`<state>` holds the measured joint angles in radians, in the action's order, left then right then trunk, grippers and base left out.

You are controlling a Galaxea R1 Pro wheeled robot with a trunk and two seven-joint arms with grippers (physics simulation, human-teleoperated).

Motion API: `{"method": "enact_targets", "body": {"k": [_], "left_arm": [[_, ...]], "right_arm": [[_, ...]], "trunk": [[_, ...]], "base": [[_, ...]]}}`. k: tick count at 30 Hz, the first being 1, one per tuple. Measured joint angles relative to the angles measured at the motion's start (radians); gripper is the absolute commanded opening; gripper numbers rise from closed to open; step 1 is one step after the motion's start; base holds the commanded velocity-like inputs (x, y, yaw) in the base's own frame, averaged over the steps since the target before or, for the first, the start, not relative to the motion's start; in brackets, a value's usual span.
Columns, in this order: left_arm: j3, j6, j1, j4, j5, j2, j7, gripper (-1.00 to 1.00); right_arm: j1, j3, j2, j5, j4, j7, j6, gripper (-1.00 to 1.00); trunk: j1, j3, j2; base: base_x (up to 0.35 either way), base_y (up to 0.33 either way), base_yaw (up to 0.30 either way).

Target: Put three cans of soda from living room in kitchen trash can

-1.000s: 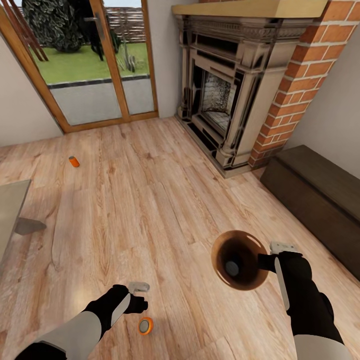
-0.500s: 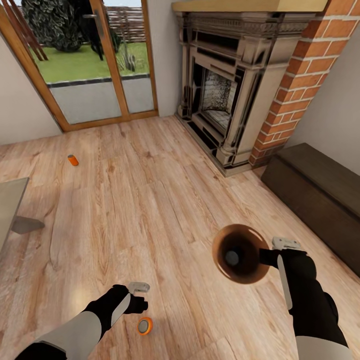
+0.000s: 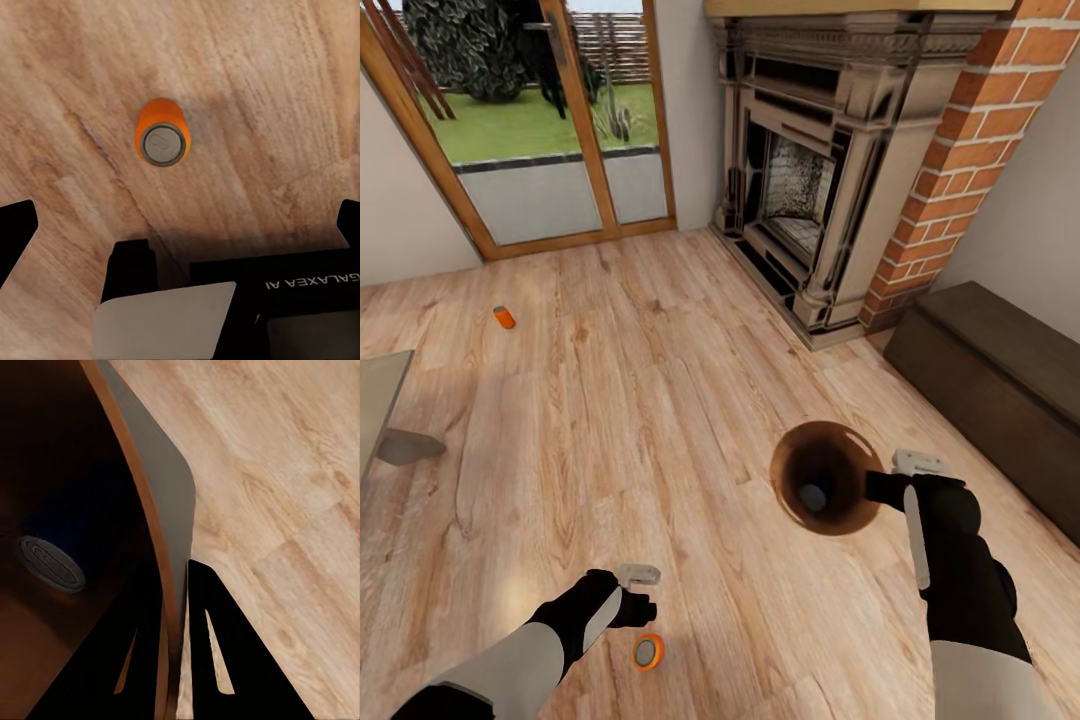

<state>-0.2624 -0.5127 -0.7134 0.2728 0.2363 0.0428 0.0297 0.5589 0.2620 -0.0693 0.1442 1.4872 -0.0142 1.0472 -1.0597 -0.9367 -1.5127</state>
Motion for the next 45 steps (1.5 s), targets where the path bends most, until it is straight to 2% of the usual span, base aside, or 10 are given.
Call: {"method": "enact_targets", "body": {"k": [4,7,14,18,21,22,27,28,32,45], "left_arm": [[0.0,-0.001,0.0,0.0,0.0,-0.001,-0.001,1.0],[0.0,-0.002,0.0,0.0,0.0,-0.001,-0.002,1.0],[0.0,-0.003,0.0,0.001,0.0,0.0,-0.002,1.0],[0.0,-0.001,0.0,0.002,0.0,0.0,-0.002,1.0],[0.0,0.0,0.0,0.002,0.0,0.0,-0.001,1.0],[-0.001,0.001,0.0,0.002,0.0,0.001,-0.001,1.0],[-0.001,0.002,0.0,0.002,0.0,0.001,-0.001,1.0],[-0.001,0.002,0.0,0.002,0.0,0.001,-0.001,1.0],[-0.002,0.002,0.0,0.002,0.0,0.002,-0.001,1.0],[-0.002,0.002,0.0,0.01,0.0,0.002,-0.001,1.0]], "right_arm": [[0.092,0.018,-0.026,-0.001,-0.079,0.001,0.0,-1.0],[0.211,0.076,-0.036,0.062,-0.259,0.003,0.0,-1.0],[0.352,0.176,-0.037,0.098,-0.474,0.006,0.0,-1.0],[0.429,0.279,-0.04,0.214,-0.547,0.007,0.0,-1.0],[0.482,0.344,-0.043,0.269,-0.572,0.007,0.0,-1.0],[0.52,0.394,-0.049,0.316,-0.595,0.007,0.0,-1.0],[0.643,0.512,-0.077,0.5,-0.612,0.008,0.0,-1.0],[0.668,0.524,-0.084,0.531,-0.613,0.008,0.0,-1.0],[0.715,0.541,-0.096,0.557,-0.626,0.007,0.0,-1.0],[0.793,0.545,-0.105,0.581,-0.662,0.007,0.0,-1.0]], "trunk": [[-0.016,-0.013,-0.028],[-0.027,-0.022,-0.049],[-0.054,-0.044,-0.098],[-0.069,-0.057,-0.126],[-0.08,-0.066,-0.147],[-0.084,-0.069,-0.154],[-0.103,-0.085,-0.189],[-0.107,-0.088,-0.196],[-0.123,-0.1,-0.224],[-0.172,-0.141,-0.315]], "base": [[0.0,0.0,0.0],[0.0,0.0,0.0],[0.0,0.0,0.0],[0.0,0.0,0.0],[0.0,0.0,0.0],[0.0,0.0,0.0],[0.0,0.0,0.0],[0.0,0.0,0.0],[0.0,0.0,0.0],[0.0,0.0,0.0]]}}
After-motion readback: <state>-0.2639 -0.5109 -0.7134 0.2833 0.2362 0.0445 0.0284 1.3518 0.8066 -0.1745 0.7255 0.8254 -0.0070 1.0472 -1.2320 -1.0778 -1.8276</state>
